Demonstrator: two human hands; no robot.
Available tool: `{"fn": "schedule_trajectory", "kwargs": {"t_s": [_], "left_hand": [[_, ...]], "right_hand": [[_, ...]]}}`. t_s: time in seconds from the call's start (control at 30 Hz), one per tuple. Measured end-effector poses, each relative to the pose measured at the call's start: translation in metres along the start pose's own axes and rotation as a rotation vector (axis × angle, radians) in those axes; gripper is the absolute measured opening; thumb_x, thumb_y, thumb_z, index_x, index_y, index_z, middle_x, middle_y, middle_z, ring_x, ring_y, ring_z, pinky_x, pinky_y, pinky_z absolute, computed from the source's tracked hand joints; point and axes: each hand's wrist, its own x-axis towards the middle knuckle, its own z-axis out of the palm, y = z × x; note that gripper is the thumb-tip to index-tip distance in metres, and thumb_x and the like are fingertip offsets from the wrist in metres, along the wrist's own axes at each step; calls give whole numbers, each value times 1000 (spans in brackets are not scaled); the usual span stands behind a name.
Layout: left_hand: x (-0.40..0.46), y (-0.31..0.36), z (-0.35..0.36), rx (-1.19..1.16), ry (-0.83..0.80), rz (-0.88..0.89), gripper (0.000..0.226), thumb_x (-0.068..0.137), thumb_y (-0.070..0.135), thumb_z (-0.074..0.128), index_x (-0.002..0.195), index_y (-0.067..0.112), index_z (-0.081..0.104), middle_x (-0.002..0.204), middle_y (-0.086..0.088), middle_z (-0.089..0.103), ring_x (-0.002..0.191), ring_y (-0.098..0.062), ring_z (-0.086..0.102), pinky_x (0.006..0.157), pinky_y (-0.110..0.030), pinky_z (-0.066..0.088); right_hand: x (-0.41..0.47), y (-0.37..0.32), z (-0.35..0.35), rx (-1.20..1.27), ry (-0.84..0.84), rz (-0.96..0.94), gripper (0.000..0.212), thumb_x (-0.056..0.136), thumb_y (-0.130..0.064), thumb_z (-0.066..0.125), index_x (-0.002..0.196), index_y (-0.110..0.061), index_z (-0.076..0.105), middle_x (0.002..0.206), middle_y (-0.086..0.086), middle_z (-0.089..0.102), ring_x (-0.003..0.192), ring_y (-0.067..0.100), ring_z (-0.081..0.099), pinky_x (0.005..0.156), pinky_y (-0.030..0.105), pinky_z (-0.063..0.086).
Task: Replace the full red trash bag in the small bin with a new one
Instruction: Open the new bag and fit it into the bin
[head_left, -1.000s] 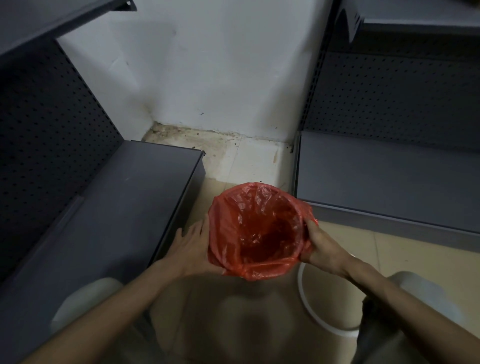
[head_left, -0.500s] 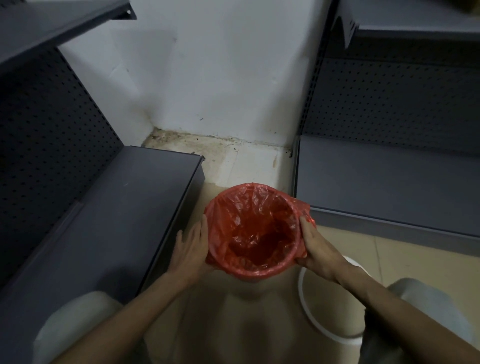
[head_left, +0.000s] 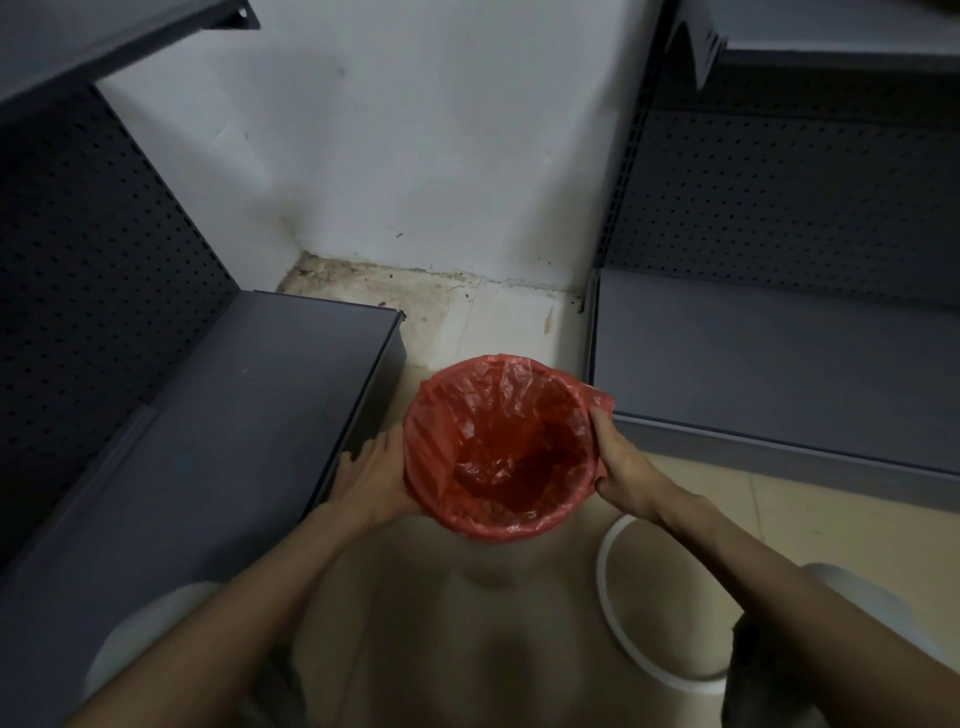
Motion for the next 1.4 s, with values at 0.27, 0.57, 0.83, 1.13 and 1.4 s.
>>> {"fn": "schedule_trajectory", "kwargs": {"t_s": [0.27,0.57,0.83,1.13,1.4], "left_hand": [[12,-1,-17,96,-145,-68,136,45,84,70,152,30,7,152,-8,35,138,-31,36,112,-59,28],[4,-12,-31,-147,-202,64,116,62,35,66,147,56,-10,141,-8,49,122,-29,54,96,-56,49],[11,-17,-35,-107,-189,13,65,87,30,52,140,56,25,144,-3,50,127,-28,52,100,-48,47],[28,117,-53,-12,382,308,27,94,18,48,119,12,56,115,-3,58,102,-18,55,93,-38,49],[31,253,28,-88,181,605,26,92,23,54,114,11,61,115,-8,62,113,-27,55,92,-41,47]], "right_hand": [[16,3,-6,-191,127,244,66,83,-34,69,138,-29,34,131,9,38,111,30,52,89,47,51],[28,-1,-6,162,-39,252,85,84,-14,69,150,-32,19,132,7,55,117,25,55,96,38,47],[30,2,-14,166,-69,370,59,88,-14,63,142,-21,39,127,4,58,118,22,55,99,40,48],[-12,27,-50,-184,129,513,43,87,-16,55,130,-13,50,132,12,58,121,31,54,98,40,45],[-110,85,-57,-271,345,759,35,93,-38,54,113,-10,58,115,10,63,105,31,59,84,37,45]]}}
